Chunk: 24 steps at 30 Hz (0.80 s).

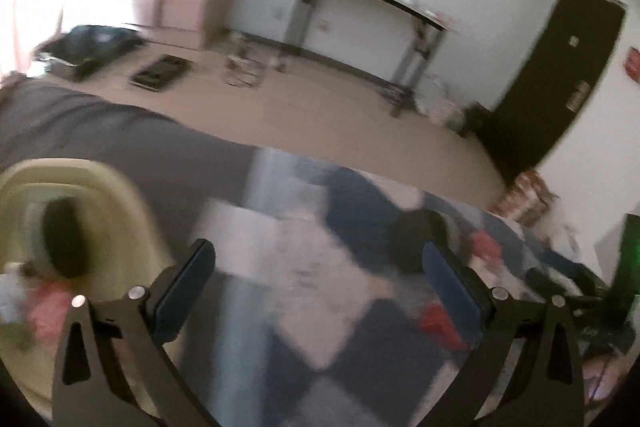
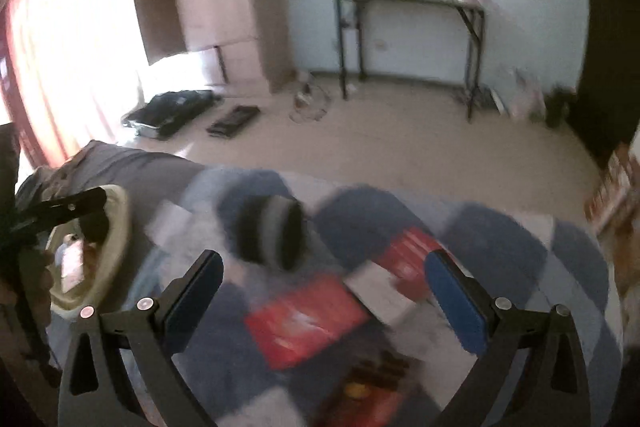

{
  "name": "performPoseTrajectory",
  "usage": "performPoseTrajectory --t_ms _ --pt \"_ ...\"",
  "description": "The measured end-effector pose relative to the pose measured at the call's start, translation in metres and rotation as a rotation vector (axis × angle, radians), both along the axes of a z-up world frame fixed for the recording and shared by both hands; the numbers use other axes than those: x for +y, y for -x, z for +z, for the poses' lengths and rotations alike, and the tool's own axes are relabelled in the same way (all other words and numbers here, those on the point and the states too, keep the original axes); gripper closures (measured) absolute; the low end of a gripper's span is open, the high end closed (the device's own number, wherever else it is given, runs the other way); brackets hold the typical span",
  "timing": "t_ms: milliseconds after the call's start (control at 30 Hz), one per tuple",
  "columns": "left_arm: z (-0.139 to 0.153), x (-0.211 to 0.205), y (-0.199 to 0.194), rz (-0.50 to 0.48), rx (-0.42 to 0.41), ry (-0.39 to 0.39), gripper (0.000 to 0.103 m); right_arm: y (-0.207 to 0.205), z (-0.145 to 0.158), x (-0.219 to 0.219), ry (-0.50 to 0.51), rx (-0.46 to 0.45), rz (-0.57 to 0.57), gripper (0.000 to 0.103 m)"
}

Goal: Organize rigid objects
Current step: 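Grasp the black-and-white foam roll with the left tool while the right tool grasps the maroon box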

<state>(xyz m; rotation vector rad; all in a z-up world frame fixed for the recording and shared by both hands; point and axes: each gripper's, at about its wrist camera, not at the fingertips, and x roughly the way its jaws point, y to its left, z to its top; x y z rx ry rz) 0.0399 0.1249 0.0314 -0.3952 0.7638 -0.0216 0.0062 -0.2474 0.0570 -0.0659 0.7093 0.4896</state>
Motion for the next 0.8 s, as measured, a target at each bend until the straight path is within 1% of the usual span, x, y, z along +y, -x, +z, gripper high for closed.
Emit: performPoseTrajectory --t_ms 33,67,100,133,167,200,233,267,333,367,433,467,500,600,667,700,767,800 --pt "-0.005 -0.009 -0.008 -0.024 0.000 0.024 0.000 -0.004 -0.006 -0.005 0.016 0.017 0.011 0.000" --pt "-0.011 -0.018 -0.015 -0.040 0.006 0.056 0.000 -0.005 -0.010 -0.009 0.040 0.011 0.036 0.000" --pt "-0.019 -0.027 -0.024 -0.038 0.027 0.089 0.000 -0.005 -0.012 -0.013 0.054 -0.001 0.050 0.000" --pt "-0.024 -0.033 -0.029 -0.020 0.047 0.100 0.000 -0.008 -0.018 -0.019 0.063 -0.009 0.045 0.000" --pt "-0.029 -0.040 -0.034 0.005 0.059 0.101 0.000 -0.014 -0.020 -0.022 0.064 0.004 0.031 0.000" --pt "-0.033 -0.050 -0.038 0.027 0.065 0.089 0.000 -0.023 -0.025 -0.027 0.059 0.028 0.004 0.000" --pt "-0.035 -0.058 -0.041 0.032 0.069 0.072 0.000 -0.038 -0.030 -0.034 0.019 0.060 -0.046 0.000" --pt "-0.037 -0.066 -0.044 0.025 0.065 0.053 0.000 -0.047 -0.034 -0.040 -0.030 0.082 -0.080 0.000" --pt "-0.039 -0.086 -0.047 -0.004 0.039 -0.020 0.000 -0.064 -0.041 -0.050 -0.149 0.130 -0.137 0.000" --pt "-0.041 -0.092 -0.047 -0.014 0.026 -0.046 0.000 -0.070 -0.045 -0.053 -0.186 0.143 -0.160 0.000" --pt "-0.049 -0.105 -0.050 -0.031 0.032 -0.119 0.000 -0.076 -0.050 -0.051 -0.243 0.153 -0.150 0.000" --pt "-0.053 -0.108 -0.052 -0.032 0.041 -0.140 0.000 -0.077 -0.052 -0.048 -0.263 0.157 -0.140 0.000" --pt "-0.057 -0.111 -0.054 -0.034 0.056 -0.159 0.000 -0.078 -0.054 -0.046 -0.265 0.160 -0.142 0.000" --pt "-0.065 -0.114 -0.058 -0.048 0.068 -0.173 0.000 -0.088 -0.065 -0.039 -0.227 0.184 -0.180 0.000" --pt "-0.066 -0.116 -0.059 -0.052 0.056 -0.186 0.000 -0.093 -0.070 -0.035 -0.203 0.199 -0.204 0.000" --pt "-0.066 -0.118 -0.059 -0.059 0.048 -0.196 0.000 -0.095 -0.073 -0.032 -0.175 0.207 -0.213 0.000" --pt "-0.068 -0.124 -0.061 -0.076 0.030 -0.231 0.000 -0.099 -0.077 -0.029 -0.131 0.217 -0.225 0.000" --pt "-0.071 -0.126 -0.065 -0.078 0.030 -0.246 0.000 -0.100 -0.076 -0.029 -0.125 0.221 -0.224 0.000"
